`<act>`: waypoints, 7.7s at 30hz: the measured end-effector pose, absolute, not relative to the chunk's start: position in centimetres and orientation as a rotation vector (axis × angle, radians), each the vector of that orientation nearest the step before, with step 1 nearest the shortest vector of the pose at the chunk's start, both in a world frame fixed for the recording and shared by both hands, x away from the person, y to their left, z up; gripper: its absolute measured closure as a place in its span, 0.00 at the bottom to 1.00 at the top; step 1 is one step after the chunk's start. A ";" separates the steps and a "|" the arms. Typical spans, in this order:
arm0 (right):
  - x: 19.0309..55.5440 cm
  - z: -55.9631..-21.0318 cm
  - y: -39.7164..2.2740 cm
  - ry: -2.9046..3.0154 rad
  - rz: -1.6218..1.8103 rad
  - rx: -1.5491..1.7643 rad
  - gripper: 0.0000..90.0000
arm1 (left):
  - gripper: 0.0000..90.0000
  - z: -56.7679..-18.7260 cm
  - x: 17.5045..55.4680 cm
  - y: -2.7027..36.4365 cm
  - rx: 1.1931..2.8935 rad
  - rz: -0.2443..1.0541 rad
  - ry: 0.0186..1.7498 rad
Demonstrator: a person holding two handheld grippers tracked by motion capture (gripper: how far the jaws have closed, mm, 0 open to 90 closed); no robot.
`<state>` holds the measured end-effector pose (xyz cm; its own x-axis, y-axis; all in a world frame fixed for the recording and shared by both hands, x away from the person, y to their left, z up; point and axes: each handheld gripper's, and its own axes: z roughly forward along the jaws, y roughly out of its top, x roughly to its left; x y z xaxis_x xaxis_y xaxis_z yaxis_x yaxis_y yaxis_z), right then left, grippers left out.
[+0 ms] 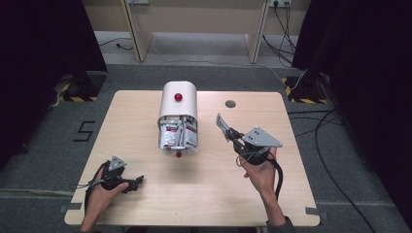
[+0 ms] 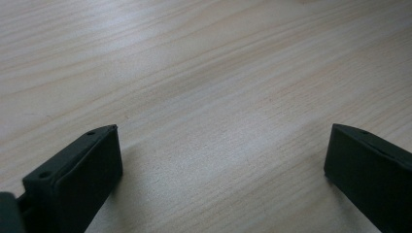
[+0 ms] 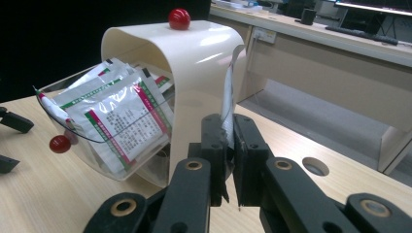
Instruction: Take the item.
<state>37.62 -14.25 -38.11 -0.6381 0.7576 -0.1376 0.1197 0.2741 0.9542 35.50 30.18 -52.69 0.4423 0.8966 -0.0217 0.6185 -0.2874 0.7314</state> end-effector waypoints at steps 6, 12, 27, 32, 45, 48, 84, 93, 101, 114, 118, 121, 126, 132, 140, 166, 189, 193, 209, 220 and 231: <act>37.7 -38.3 -14.8 1.949 1.380 0.807 0.95 | 0.00 -52.7 35.5 30.2 2.017 0.525 1.267; 38.0 -38.8 -15.2 1.952 1.362 0.822 0.95 | 0.00 -52.7 35.5 30.2 2.017 0.525 1.267; 38.5 -39.8 -15.7 1.969 1.328 0.853 0.95 | 0.00 -52.7 35.5 30.2 2.017 0.525 1.268; 38.9 -40.4 -15.7 1.979 1.312 0.867 0.95 | 0.00 -52.7 35.4 30.2 2.018 0.525 1.267; 39.8 -41.5 -16.4 1.994 1.283 0.914 0.94 | 0.00 -52.7 35.4 30.2 2.018 0.525 1.267; 40.1 -42.1 -16.5 2.004 1.269 0.929 0.94 | 0.00 -52.7 35.4 30.2 2.017 0.525 1.267; 42.6 -47.1 -17.2 2.112 1.141 1.048 0.94 | 0.00 -52.7 35.4 30.2 2.018 0.525 1.268; 42.9 -47.9 -17.3 2.132 1.121 1.065 0.94 | 0.00 -52.7 35.4 30.2 2.018 0.525 1.267; 43.3 -48.6 -17.6 2.146 1.104 1.097 0.92 | 0.00 -52.7 35.4 30.2 2.017 0.526 1.268; 43.5 -48.8 -18.2 2.129 1.050 1.134 0.84 | 0.00 -52.7 35.4 30.2 2.018 0.525 1.267; 43.6 -48.9 -18.3 2.120 1.027 1.146 0.81 | 0.00 -52.7 35.4 30.2 2.019 0.526 1.267; 43.6 -48.9 -18.4 2.114 1.018 1.151 0.80 | 0.00 -52.7 35.4 30.2 2.017 0.526 1.268; 43.6 -49.0 -18.4 2.114 0.994 1.161 0.78 | 0.00 -52.7 35.4 30.2 2.018 0.526 1.267; 43.8 -49.2 -18.7 2.116 0.972 1.183 0.75 | 0.00 -52.7 35.4 30.2 2.017 0.526 1.268; 44.0 -49.5 -18.8 2.118 0.950 1.207 0.69 | 0.00 -52.7 35.4 30.2 2.018 0.526 1.267; 43.6 -48.6 -19.1 2.087 0.997 1.231 0.53 | 0.00 -52.7 35.4 30.2 2.019 0.526 1.267; 41.1 -47.0 -18.2 2.090 1.072 1.226 0.29 | 0.00 -52.7 35.4 30.2 2.018 0.526 1.267; 40.6 -47.0 -18.3 2.090 1.076 1.223 0.28 | 0.00 -52.7 35.4 30.2 2.017 0.525 1.268; 38.6 -47.8 -18.9 2.111 1.079 1.206 0.29 | 0.00 -52.7 35.4 30.2 2.017 0.526 1.268; 37.3 -48.1 -19.3 2.113 1.082 1.185 0.28 | 0.00 -52.7 35.4 30.2 2.018 0.525 1.267; 35.8 -48.9 -19.7 2.111 1.100 1.173 0.21 | 0.00 -52.7 35.4 30.3 2.016 0.525 1.269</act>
<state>35.79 -19.68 -48.92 -0.5156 0.8564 -0.0276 0.4680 0.3084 0.8282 35.39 30.26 -52.70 0.4413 0.8971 -0.0222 0.6188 -0.2863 0.7316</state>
